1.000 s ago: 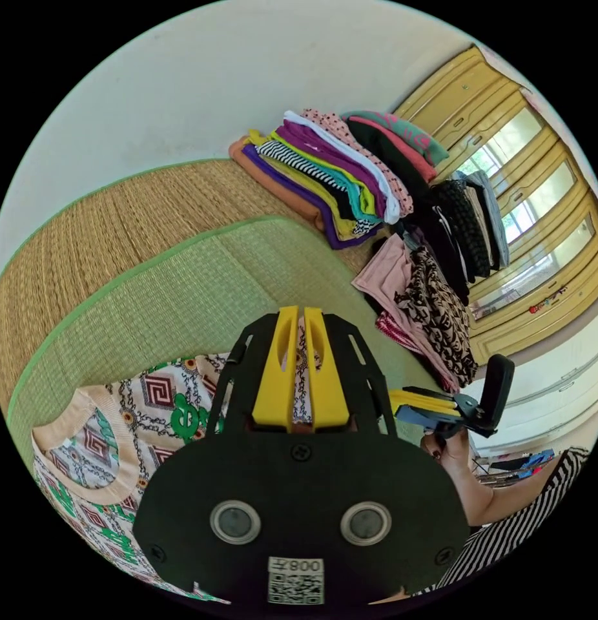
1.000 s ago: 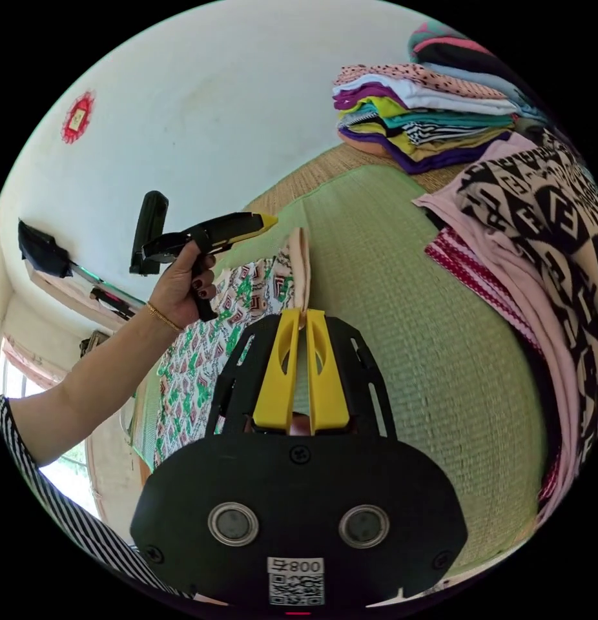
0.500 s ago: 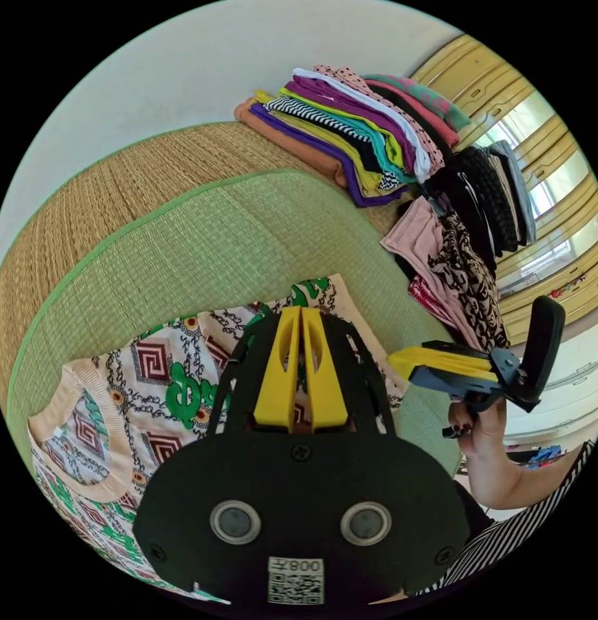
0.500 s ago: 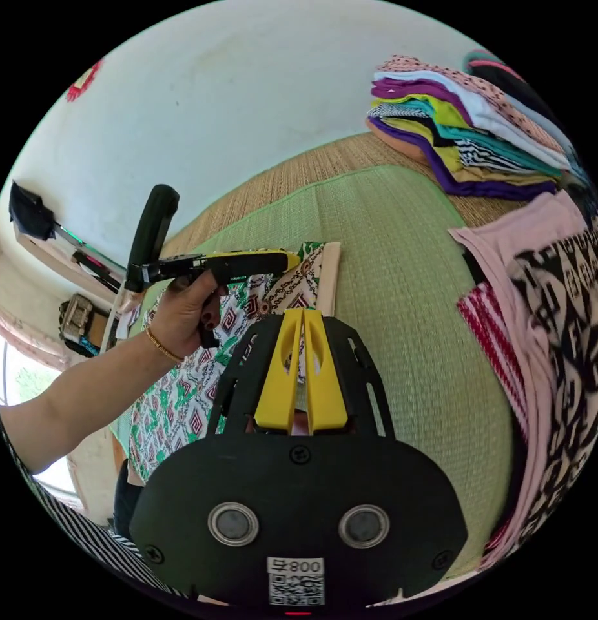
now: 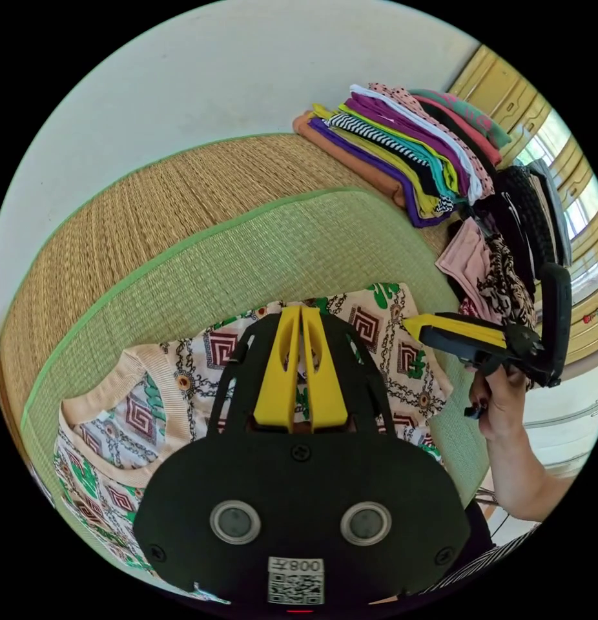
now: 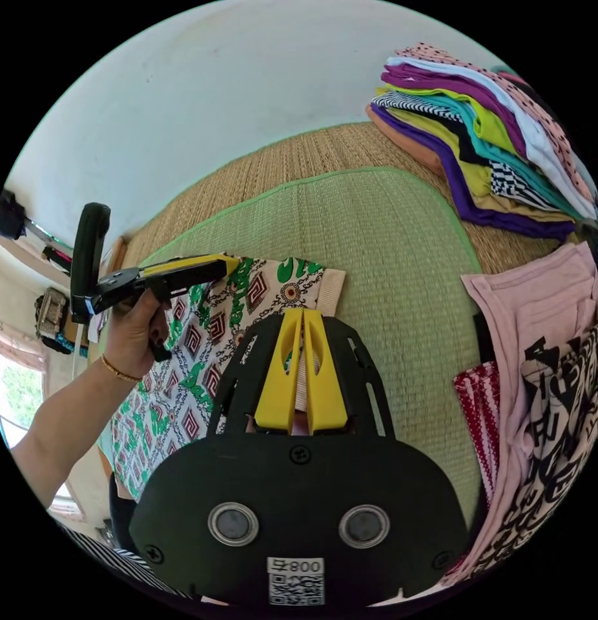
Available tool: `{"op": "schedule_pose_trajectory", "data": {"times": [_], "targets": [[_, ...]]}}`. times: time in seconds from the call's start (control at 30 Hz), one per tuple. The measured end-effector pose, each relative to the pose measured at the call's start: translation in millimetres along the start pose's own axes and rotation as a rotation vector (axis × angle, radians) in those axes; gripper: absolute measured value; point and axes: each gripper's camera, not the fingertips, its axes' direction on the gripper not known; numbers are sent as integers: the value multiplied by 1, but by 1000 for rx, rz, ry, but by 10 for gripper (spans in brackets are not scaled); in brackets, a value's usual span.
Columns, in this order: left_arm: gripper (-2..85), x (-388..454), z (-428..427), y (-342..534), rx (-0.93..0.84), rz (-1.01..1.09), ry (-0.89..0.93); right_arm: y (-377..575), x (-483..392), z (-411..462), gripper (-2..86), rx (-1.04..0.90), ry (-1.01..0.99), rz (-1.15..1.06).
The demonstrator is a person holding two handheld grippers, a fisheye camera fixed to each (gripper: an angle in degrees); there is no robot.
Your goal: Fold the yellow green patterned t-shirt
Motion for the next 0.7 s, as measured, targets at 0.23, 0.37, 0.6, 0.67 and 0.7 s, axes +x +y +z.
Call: {"op": "schedule_pose_trajectory", "data": {"times": [0.23,0.37,0.6,0.67,0.7], "targets": [[11,-57,-111,112,164,-105,198,15,18,24,2,76,-31,30],[35,-118,-198,240,239,-253,200,23,2,32,5,122,-88,-38],[66,-221,-312,426,339,-656,-9,34,-127,96,27,25,-333,-336],[67,-251,-332,462,355,-722,-31,37,-199,136,35,-58,-367,-473],[66,-257,-336,468,356,-728,-33,39,-217,146,36,-77,-364,-507]]}}
